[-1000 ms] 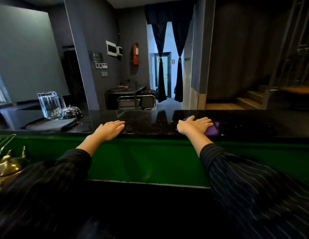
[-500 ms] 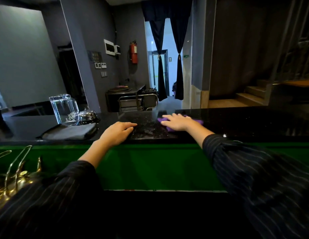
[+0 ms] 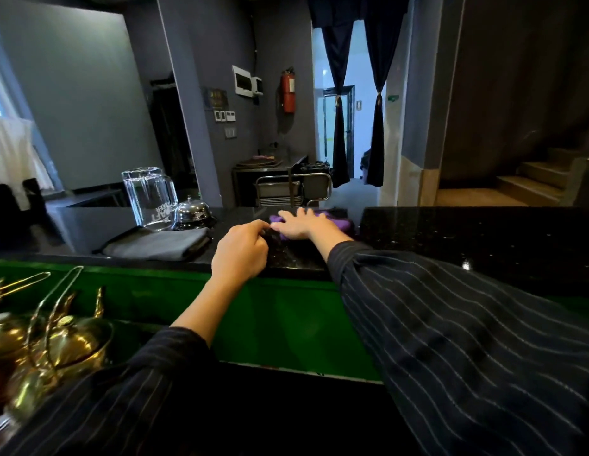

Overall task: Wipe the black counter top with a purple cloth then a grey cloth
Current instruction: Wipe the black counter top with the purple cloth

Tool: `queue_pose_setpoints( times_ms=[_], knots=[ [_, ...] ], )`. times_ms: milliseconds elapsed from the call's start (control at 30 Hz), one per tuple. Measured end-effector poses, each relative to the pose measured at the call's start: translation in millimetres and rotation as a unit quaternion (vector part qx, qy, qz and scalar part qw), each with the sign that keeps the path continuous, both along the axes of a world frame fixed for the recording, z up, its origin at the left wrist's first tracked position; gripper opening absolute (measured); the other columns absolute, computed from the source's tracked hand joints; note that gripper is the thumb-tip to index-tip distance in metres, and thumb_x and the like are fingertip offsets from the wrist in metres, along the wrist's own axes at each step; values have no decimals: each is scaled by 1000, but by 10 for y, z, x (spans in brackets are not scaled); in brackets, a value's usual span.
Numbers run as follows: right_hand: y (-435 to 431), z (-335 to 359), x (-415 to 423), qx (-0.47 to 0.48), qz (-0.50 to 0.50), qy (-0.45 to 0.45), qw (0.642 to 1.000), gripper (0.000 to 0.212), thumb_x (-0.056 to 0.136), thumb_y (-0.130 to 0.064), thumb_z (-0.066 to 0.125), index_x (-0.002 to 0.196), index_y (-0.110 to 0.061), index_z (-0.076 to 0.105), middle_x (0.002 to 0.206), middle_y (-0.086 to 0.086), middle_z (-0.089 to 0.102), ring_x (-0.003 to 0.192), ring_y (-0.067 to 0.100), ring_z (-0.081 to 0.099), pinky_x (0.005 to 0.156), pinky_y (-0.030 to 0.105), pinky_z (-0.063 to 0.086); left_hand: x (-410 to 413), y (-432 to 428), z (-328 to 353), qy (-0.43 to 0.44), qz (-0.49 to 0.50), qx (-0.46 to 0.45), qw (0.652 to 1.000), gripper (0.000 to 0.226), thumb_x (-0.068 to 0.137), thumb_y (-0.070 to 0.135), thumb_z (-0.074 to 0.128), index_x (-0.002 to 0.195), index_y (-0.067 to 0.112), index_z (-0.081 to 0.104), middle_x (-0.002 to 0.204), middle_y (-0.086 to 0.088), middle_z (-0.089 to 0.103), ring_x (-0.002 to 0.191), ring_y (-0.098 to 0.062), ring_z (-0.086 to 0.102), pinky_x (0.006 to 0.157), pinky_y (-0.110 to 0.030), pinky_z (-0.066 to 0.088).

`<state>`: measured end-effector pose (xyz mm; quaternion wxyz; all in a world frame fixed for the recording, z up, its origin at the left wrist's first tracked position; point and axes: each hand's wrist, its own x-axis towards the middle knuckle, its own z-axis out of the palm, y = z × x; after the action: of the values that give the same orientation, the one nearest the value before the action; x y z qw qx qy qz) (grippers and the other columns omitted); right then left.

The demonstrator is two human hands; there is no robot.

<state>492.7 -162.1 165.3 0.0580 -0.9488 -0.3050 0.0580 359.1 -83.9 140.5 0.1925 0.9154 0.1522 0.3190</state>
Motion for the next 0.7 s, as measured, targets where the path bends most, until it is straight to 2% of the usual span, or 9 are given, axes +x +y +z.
queue_pose_setpoints(
  times_ms=[100, 167, 267, 367, 467, 533, 700],
  knots=[
    [-18, -55, -200, -3, 128, 1, 992, 61, 98, -59, 23, 154, -37, 12, 164, 9, 8, 151, 29, 7, 118, 55, 5, -100, -89, -26, -46, 63, 3, 997, 36, 80, 16, 38, 100, 23, 68, 102, -9, 72, 95, -34, 62, 77, -38, 49],
    [-253, -24, -202, 14, 178, 23, 984, 59, 100, -54, 29, 154, -36, 14, 164, 6, 10, 151, 25, 9, 119, 48, 5, -162, -110, -67, -70, 77, 1, 995, 29, 84, 15, 41, 97, 16, 67, 99, -11, 71, 93, -33, 62, 75, -37, 46],
    [-613, 31, 82, 38, 140, 53, 988, 73, 96, -57, 40, 156, -24, 14, 163, 8, 14, 150, 24, 15, 121, 40, 10, -271, -46, -185, -33, 66, 85, 994, 41, 88, 30, 32, 105, 11, 64, 107, -9, 69, 103, -28, 61, 88, -39, 43],
    [-633, 35, 225, 22, 57, 33, 998, 81, 94, -63, 35, 156, -15, 12, 164, 9, 10, 150, 27, 11, 121, 47, 10, -293, 28, -198, 80, 55, 110, 989, 58, 90, 42, 22, 131, 14, 51, 136, -6, 55, 128, -24, 47, 107, -41, 28],
    [-364, -21, 117, 19, -1, 1, 1000, 79, 94, -64, 29, 154, -13, 18, 163, 11, 10, 150, 29, 9, 118, 52, 6, -241, 62, -141, 148, 63, 91, 983, 47, 98, 36, 30, 138, 16, 43, 146, -4, 42, 135, -23, 37, 109, -41, 21],
    [-166, -32, -19, 22, 19, -11, 1000, 78, 94, -64, 28, 154, -15, 20, 163, 12, 11, 150, 30, 10, 117, 53, 6, -249, 41, -101, 157, 64, 68, 983, 44, 99, 33, 32, 138, 16, 43, 148, -3, 40, 136, -22, 35, 110, -40, 18],
    [5, -54, -495, 23, 161, -8, 987, 71, 97, -58, 28, 155, -20, 17, 164, 7, 10, 150, 27, 8, 118, 55, 6, -327, -27, 16, 169, 73, 2, 983, 47, 96, 24, 36, 142, 16, 35, 149, -10, 36, 137, -27, 32, 111, -44, 19]
  ],
)
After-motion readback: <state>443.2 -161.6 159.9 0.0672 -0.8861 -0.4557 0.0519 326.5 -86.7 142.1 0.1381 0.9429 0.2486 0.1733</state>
